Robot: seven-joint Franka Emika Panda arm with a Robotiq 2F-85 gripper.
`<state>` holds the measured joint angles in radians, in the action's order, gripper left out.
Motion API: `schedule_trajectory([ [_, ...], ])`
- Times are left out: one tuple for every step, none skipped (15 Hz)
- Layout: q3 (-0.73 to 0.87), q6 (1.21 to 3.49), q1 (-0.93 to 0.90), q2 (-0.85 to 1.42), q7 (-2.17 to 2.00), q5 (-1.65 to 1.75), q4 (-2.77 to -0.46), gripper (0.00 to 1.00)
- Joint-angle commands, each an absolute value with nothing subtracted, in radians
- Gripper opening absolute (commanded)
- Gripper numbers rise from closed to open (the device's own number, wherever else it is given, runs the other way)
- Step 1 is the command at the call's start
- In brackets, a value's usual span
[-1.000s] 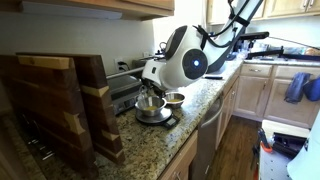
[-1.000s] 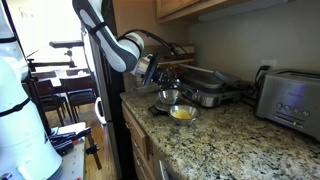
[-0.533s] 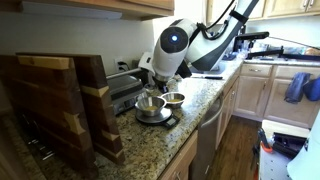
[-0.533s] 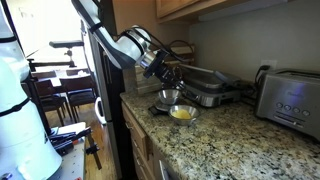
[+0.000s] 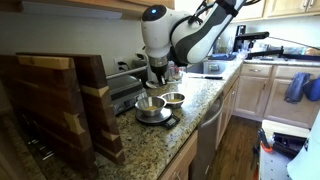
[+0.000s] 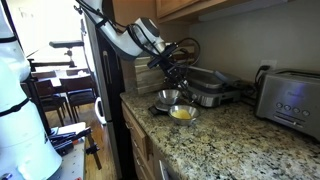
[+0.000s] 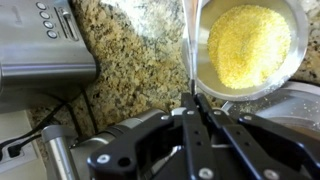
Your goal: Use the silver spoon to spoon out some of the contents from the bowl on the right into the bowl on the left
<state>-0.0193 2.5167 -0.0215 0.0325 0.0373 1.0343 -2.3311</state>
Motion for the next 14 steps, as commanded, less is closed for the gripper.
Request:
schedule_trajectory([
  [-0.023, 2.436, -0.02, 0.024, 0.171, 0.825, -2.28, 0.03],
  [-0.022, 2.414, -0.018, 0.027, 0.202, 0.769, -2.263, 0.03],
  [-0.02, 2.39, -0.017, 0.03, 0.237, 0.709, -2.246, 0.03],
  [-0.018, 2.363, -0.015, 0.032, 0.266, 0.657, -2.228, 0.04],
  [-0.015, 2.334, -0.013, 0.034, 0.293, 0.607, -2.209, 0.03],
  [-0.012, 2.307, -0.01, 0.036, 0.317, 0.564, -2.191, 0.03],
  [-0.004, 2.283, -0.003, 0.042, 0.342, 0.519, -2.17, 0.03],
  [0.003, 2.26, 0.002, 0.047, 0.357, 0.485, -2.152, 0.03],
  [0.015, 2.244, 0.014, 0.055, 0.378, 0.448, -2.134, 0.04],
  [0.025, 2.231, 0.024, 0.063, 0.391, 0.421, -2.12, 0.04],
  [0.038, 2.222, 0.039, 0.072, 0.414, 0.384, -2.105, 0.04],
  [0.047, 2.209, 0.051, 0.082, 0.428, 0.355, -2.088, 0.04],
  [0.059, 2.202, 0.068, 0.094, 0.453, 0.316, -2.072, 0.04],
  [0.068, 2.192, 0.08, 0.108, 0.469, 0.286, -2.054, 0.04],
])
